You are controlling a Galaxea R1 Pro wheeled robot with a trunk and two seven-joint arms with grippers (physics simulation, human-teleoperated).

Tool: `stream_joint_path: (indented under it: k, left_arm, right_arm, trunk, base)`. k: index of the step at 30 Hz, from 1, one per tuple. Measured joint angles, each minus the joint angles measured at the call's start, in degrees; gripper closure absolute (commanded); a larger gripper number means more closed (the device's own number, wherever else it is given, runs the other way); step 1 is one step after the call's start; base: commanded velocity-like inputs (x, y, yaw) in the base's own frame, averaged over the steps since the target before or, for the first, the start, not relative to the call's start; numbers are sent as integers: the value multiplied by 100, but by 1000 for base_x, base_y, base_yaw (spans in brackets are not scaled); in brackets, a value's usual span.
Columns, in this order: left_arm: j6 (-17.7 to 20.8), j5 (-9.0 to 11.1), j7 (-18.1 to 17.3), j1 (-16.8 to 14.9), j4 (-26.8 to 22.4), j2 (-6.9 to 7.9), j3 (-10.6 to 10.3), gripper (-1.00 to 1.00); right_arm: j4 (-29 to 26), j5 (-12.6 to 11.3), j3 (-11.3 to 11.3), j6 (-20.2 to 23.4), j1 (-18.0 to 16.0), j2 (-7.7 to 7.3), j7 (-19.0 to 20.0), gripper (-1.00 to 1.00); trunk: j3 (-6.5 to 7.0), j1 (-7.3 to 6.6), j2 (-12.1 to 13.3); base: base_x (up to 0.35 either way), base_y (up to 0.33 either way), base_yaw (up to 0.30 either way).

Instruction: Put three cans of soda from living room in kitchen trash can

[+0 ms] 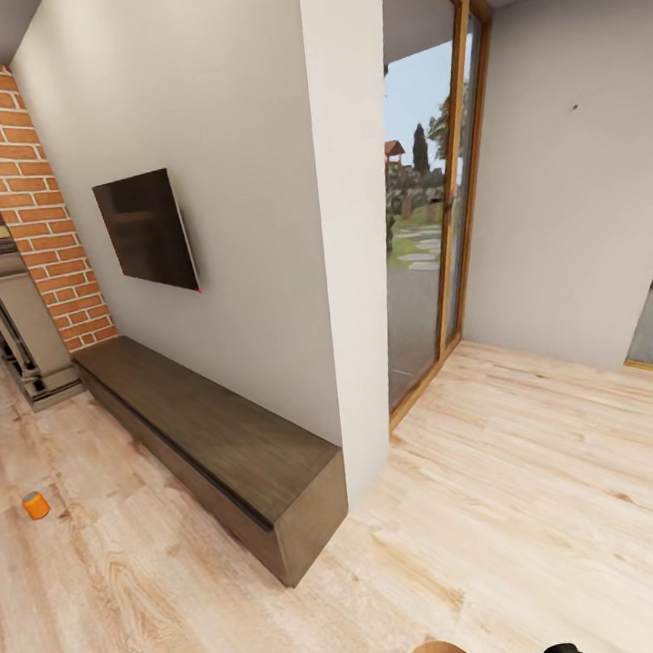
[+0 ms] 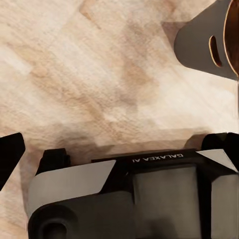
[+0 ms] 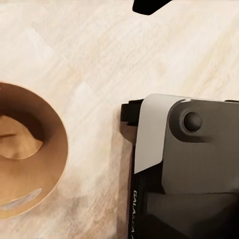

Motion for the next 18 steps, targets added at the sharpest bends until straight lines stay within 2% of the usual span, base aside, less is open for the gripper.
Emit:
stream_joint_path:
  k: [4,8,10,13,14,15,17,18]
  left_arm:
    - [8,-3,-2,2,-177,5,0,-100]
    - [15,-4,-3,11,-337,11,3,-100]
    - [21,-9,-3,16,-515,18,2,-100]
    - [34,-15,-3,20,-644,22,2,-100]
    - [45,-22,-3,20,-663,25,-1,-100]
    - [49,-26,-3,20,-667,26,-5,-100]
    - [59,-23,-9,21,-681,31,-1,-100]
    - [60,-21,-10,21,-683,31,0,-100]
  right_arm:
    - [24,-8,30,-96,-83,49,0,-100]
    - [523,1,209,-130,-649,141,-181,-100]
    - [1017,5,296,-153,-1178,156,-348,-100]
    - [1666,10,333,-180,-1925,84,-442,-100]
    - [2102,23,337,-423,-2207,12,-456,-100]
    - [2236,11,338,-525,-2284,-5,-460,-100]
    - [2960,28,343,-913,-2801,-113,-471,-100]
    - [3037,21,342,-945,-2883,-128,-472,-100]
  trunk:
    - [0,0,0]
    - [0,0,0]
    - [1,0,0]
    - [0,0,0]
    - [1,0,0]
    - [0,0,0]
    - [1,0,0]
    - [0,0,0]
  base:
    - [0,0,0]
    - [0,0,0]
    - [0,0,0]
    - [0,0,0]
    - [0,0,0]
    - [0,0,0]
    - [0,0,0]
    - [0,0,0]
